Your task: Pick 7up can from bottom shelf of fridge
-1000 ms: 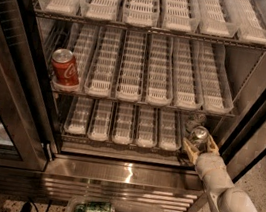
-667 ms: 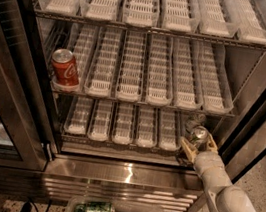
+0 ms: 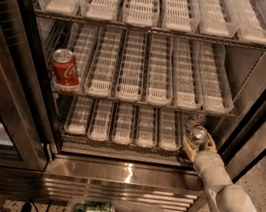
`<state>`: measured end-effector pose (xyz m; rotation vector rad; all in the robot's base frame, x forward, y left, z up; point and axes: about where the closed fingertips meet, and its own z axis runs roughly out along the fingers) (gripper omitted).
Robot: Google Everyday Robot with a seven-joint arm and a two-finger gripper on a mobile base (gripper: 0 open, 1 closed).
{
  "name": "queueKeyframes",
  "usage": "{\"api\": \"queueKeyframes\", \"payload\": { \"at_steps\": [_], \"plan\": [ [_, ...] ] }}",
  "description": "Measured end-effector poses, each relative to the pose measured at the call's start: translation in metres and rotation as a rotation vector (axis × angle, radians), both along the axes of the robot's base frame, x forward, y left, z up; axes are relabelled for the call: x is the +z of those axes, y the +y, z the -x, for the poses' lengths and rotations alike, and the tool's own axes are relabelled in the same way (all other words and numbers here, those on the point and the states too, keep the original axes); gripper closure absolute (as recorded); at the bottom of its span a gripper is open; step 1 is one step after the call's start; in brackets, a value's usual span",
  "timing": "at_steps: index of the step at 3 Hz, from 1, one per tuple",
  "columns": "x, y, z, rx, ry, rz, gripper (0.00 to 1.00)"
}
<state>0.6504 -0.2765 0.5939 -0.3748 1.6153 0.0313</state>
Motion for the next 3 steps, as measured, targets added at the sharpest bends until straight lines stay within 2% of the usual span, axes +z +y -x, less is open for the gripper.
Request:
{"api": "queueKeyframes", "payload": {
  "at_steps": [1, 2, 3],
  "plan": [
    [0.0, 0.0, 0.0, 0.0, 0.0, 0.0, 0.96],
    [0.0001, 0.0001, 0.0, 0.0, 0.0, 0.0, 1.0],
    [0.0034, 0.0018, -0.0015, 0.007, 0.002, 0.001, 1.0]
  ]
}}
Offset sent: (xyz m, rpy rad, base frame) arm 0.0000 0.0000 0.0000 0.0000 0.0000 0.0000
